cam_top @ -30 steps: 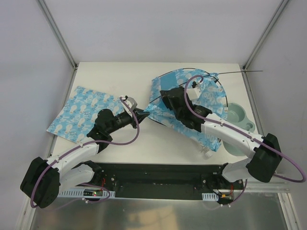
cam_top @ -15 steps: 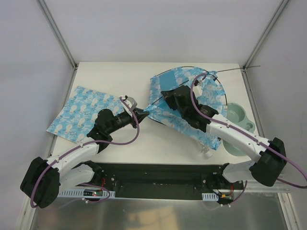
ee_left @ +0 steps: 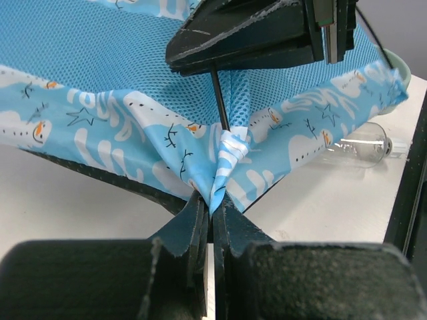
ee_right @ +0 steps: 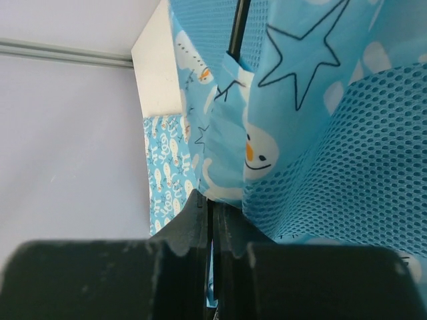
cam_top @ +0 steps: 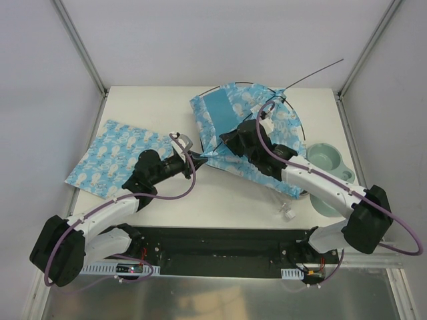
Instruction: Set up the pet tent
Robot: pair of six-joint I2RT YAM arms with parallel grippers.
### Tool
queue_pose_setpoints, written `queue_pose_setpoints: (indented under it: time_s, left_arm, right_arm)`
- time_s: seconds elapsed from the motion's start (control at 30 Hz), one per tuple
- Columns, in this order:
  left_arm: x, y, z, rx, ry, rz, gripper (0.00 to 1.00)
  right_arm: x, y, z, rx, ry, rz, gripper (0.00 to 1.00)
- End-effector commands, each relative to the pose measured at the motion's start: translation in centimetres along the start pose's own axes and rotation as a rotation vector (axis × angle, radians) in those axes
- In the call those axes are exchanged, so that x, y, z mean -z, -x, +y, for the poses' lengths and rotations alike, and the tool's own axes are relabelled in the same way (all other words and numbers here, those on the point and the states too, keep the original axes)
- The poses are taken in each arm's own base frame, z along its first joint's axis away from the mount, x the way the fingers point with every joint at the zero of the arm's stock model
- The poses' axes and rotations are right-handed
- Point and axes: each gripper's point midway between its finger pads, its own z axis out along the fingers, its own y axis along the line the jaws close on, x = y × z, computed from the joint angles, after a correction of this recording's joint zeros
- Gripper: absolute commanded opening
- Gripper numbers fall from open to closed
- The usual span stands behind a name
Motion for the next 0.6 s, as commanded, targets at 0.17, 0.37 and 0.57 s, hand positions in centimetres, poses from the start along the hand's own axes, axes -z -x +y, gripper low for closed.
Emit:
queue_pose_setpoints:
  time_s: [0.17, 0.37, 0.57]
  left_arm:
    - [-0.3, 2.0, -1.6, -0.007, -0.087, -0.031, 0.00]
    - [-0.1, 2.2, -1.8, 0.000, -0.091, -0.029, 0.00]
    - [-0.4, 2.4, -2.0, 0.011, -0.110, -0.014, 0.00]
  right_arm:
    - [0.1, 1.7, 2.2, -0.003, 0.102, -0.051, 0.00]
    - [0.0, 1.3, 2.7, 0.017, 0.125, -0.034, 0.00]
    - [-0.2, -0.6, 2.1, 0.150, 0.097, 0.000, 0.00]
